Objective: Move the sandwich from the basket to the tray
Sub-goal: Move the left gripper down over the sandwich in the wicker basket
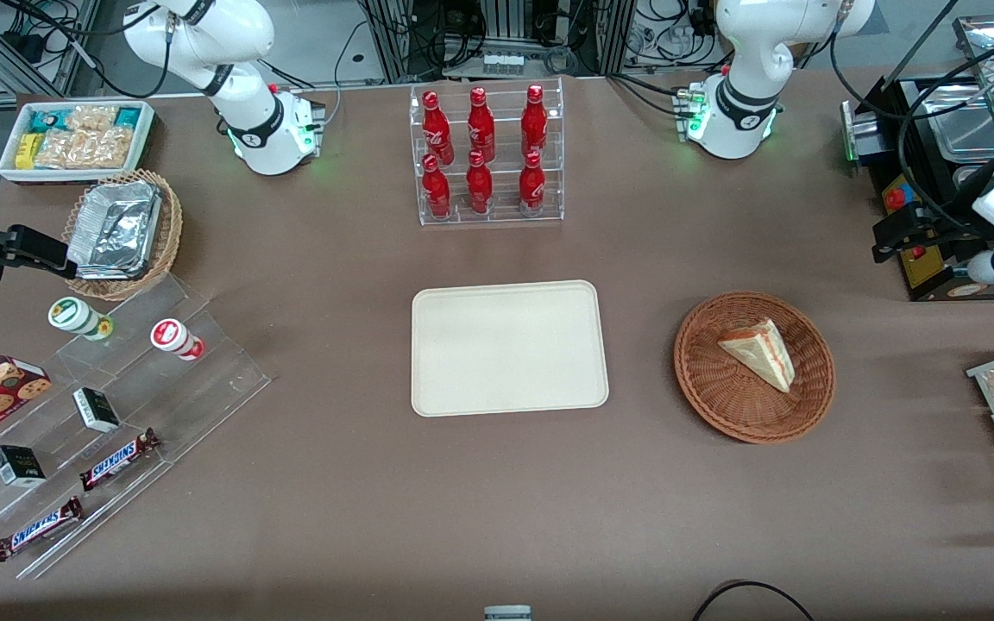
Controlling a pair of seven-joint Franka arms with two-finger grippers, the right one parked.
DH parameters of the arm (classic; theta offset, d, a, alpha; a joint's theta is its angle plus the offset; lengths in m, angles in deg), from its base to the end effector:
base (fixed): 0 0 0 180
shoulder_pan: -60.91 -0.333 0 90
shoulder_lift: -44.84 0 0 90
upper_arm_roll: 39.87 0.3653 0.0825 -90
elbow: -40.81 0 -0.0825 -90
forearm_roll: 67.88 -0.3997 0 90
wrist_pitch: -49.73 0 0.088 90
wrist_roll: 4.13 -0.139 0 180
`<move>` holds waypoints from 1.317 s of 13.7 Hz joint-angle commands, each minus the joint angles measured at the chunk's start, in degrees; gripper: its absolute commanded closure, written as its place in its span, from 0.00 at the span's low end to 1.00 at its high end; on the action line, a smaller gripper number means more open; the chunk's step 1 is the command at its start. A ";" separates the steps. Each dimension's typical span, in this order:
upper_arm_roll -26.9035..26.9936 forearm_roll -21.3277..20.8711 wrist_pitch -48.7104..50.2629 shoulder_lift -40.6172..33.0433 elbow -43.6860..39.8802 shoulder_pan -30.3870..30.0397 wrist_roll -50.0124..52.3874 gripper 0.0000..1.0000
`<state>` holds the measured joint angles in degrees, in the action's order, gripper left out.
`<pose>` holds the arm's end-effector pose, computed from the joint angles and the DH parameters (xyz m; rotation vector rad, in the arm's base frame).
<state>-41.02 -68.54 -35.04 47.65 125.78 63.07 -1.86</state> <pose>0.5762 -0.0313 0.6483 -3.1274 0.0272 0.0813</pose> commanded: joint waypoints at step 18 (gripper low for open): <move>-2.18 -1.80 -50.31 -4.49 45.20 -0.22 40.50 0.00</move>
<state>-42.17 -69.50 -83.16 43.10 169.37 63.08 32.20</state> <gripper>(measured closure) 0.000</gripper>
